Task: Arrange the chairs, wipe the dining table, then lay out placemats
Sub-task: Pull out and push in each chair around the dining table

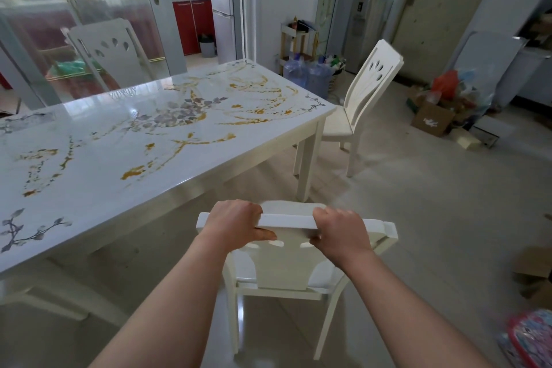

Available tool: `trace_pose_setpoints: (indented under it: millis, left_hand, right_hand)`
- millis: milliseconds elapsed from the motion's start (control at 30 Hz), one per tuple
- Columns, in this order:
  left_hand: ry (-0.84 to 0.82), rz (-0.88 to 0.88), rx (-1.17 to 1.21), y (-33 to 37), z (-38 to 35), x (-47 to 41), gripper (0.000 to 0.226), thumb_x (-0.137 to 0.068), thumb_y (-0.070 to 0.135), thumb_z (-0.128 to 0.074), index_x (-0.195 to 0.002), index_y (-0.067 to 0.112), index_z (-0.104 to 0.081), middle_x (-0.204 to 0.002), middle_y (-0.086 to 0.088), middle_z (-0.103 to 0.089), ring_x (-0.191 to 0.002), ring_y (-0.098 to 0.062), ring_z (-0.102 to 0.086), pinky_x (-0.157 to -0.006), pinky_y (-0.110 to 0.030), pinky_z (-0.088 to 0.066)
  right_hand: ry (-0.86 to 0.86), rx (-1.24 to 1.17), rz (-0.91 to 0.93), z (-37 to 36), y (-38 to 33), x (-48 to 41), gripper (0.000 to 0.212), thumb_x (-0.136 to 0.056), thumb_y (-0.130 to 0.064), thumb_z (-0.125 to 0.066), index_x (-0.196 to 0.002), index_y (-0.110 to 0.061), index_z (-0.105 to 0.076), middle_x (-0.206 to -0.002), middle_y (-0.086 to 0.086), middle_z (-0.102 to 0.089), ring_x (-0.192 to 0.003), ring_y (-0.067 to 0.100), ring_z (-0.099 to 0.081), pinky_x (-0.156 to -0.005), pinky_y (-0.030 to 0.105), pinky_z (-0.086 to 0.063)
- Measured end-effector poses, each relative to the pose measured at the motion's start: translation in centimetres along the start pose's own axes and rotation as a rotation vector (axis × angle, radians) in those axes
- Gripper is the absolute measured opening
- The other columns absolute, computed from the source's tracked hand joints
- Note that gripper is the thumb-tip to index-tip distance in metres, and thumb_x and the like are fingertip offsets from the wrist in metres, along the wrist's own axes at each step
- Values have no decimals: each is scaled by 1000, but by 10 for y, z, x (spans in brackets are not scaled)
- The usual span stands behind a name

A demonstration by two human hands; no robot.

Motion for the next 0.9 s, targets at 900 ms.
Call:
trace_pose_setpoints:
  millis: [900]
  left_hand:
    - [-121, -47, -75, 1, 3, -22, 29, -79, 45, -65, -73, 23, -48, -68, 6, -49, -66, -22, -49, -60, -27, -35]
  right_hand:
    - [-15, -12, 140, 8, 10, -23, 42, -63, -51, -78, -70, -21, -50, -78, 0, -66, -75, 24, -62, -58, 26, -34]
Point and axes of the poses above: each hand's wrist, its own x-axis away from the middle knuckle, its own z-axis out of the back of the hand, y = z × x, the point moved 6 cm from there along -x, towards the middle knuckle
